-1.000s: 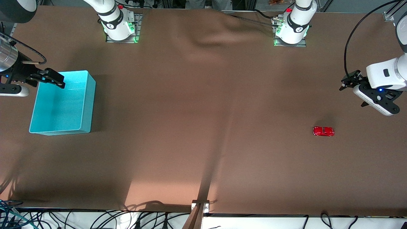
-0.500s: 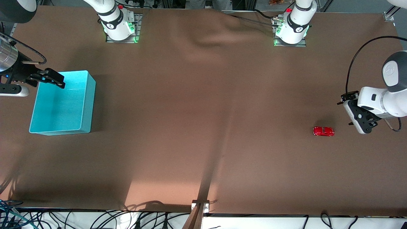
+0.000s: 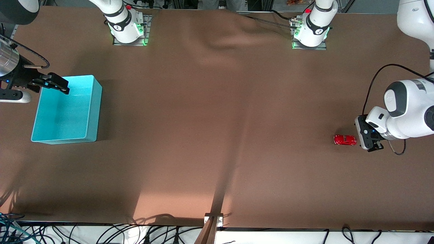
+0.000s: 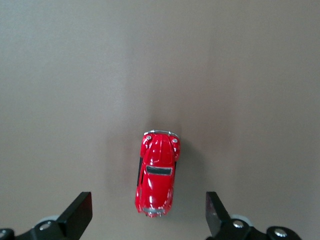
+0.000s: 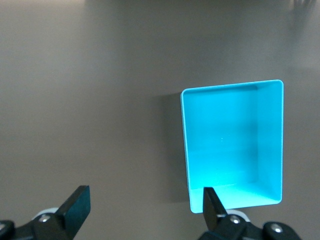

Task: Wind red beetle toy and store in blue box

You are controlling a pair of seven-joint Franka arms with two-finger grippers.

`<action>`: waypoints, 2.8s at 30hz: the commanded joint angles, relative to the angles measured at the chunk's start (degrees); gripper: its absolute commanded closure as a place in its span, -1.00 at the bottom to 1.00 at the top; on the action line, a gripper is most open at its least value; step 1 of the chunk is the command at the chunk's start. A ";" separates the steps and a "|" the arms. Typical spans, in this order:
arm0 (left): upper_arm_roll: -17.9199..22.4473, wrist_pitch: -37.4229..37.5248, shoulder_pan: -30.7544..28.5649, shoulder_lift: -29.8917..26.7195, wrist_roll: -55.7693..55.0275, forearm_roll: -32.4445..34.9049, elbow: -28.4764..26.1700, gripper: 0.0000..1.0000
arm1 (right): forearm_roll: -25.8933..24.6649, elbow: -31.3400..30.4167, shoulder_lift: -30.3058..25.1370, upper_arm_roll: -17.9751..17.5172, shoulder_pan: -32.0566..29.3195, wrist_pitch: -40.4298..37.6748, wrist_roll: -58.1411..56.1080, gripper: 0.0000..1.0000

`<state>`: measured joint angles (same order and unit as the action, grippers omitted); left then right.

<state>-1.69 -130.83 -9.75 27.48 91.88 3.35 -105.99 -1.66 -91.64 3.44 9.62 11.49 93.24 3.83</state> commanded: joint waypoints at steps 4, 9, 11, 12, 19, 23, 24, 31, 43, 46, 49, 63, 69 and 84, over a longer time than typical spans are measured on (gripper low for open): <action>-0.50 -5.84 -1.15 1.61 8.14 1.13 -2.99 -1.00 | 0.08 0.06 -0.28 -0.04 -0.06 0.10 0.12 -1.00; -0.50 -7.69 -2.20 3.54 10.78 1.13 -3.17 -1.00 | 0.08 -0.03 -0.19 -0.04 -0.06 0.10 0.12 -1.00; -0.59 -7.95 -2.64 4.16 11.22 1.13 -3.08 -1.00 | 0.08 -0.03 -0.19 -0.04 -0.06 0.10 0.12 -1.00; -0.59 -8.47 -2.73 4.34 11.57 1.13 -3.08 -1.00 | 0.08 -0.03 -0.28 -0.04 -0.06 0.10 0.12 -1.00; -0.59 -10.85 -2.91 5.57 13.59 1.04 -2.99 -0.98 | 0.08 -0.03 -0.28 -0.04 -0.06 0.01 0.12 -1.00; -0.68 -10.76 -3.09 5.83 13.59 0.87 -3.26 -0.29 | 0.08 -0.03 -0.28 -0.04 -0.06 0.01 0.12 -1.00; -0.68 -10.85 -3.17 5.92 13.59 0.78 -3.35 -0.14 | 0.08 -0.03 -0.28 -0.04 -0.06 0.01 0.12 -1.00; -0.77 -10.76 -3.09 6.36 13.68 0.78 -3.17 0.59 | 0.08 0.06 -0.28 -0.04 -0.06 0.01 0.12 -1.00; -0.77 -10.41 -2.91 6.80 13.77 0.95 -2.82 0.81 | 0.08 0.06 -0.28 -0.04 -0.06 0.01 0.12 -1.00; -0.68 -10.41 -3.00 7.24 13.77 0.96 -2.64 0.81 | 0.08 -0.02 -0.28 -0.04 -0.06 0.01 0.12 -1.00; -0.68 -10.41 -3.26 7.32 13.77 1.04 -2.56 0.81 | 0.08 -0.02 -0.28 -0.04 -0.06 0.10 0.21 -1.00; -0.50 -10.41 -8.97 11.19 17.36 1.57 0.69 0.78 | 0.08 -0.03 -0.28 -0.04 -0.06 0.01 0.12 -1.00; -0.50 -10.41 -12.40 13.39 20.88 1.57 3.16 0.78 | 0.08 0.06 -0.19 -0.04 -0.06 0.10 0.21 -1.00; -0.59 -10.59 -13.63 14.09 23.88 2.45 5.18 0.71 | -0.01 -0.03 -0.28 0.05 -0.15 -0.34 -0.40 -1.00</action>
<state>-2.22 -141.08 -23.03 37.59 113.68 4.40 -102.80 -1.66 -91.65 3.45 9.64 11.48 93.21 3.85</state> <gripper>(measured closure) 0.551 0.000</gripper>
